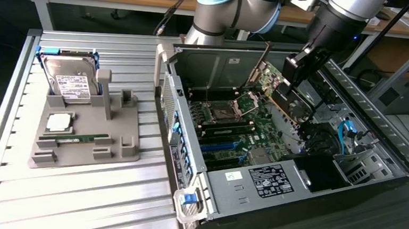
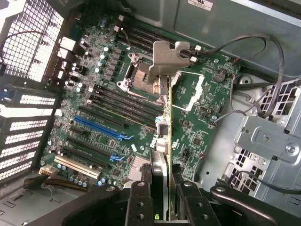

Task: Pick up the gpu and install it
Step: 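Insert the gpu into the slot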

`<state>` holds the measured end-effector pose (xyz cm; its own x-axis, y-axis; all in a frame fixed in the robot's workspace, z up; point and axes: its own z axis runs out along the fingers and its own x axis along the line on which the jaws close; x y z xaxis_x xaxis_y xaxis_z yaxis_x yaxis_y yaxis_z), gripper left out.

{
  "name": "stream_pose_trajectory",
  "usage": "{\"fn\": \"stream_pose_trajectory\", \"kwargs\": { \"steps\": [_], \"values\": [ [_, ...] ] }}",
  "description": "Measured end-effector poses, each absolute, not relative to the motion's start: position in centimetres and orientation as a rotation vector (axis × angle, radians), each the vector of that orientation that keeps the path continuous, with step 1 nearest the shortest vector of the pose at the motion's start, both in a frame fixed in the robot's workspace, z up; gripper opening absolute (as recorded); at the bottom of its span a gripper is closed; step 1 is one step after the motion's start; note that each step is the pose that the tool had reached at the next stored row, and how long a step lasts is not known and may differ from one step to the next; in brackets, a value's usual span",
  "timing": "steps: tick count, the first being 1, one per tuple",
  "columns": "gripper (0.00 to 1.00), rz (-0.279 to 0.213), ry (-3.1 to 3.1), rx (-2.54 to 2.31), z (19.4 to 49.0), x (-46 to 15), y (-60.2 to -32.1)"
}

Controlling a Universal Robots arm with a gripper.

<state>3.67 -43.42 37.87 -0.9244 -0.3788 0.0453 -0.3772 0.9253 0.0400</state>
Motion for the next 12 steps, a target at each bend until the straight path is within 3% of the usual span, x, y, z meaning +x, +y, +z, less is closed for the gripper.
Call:
{"fn": "stream_pose_trajectory", "kwargs": {
  "steps": [12],
  "values": [
    [0.27,-0.045,-3.016,0.666,37.88,3.67,-43.42]
  ]
}}
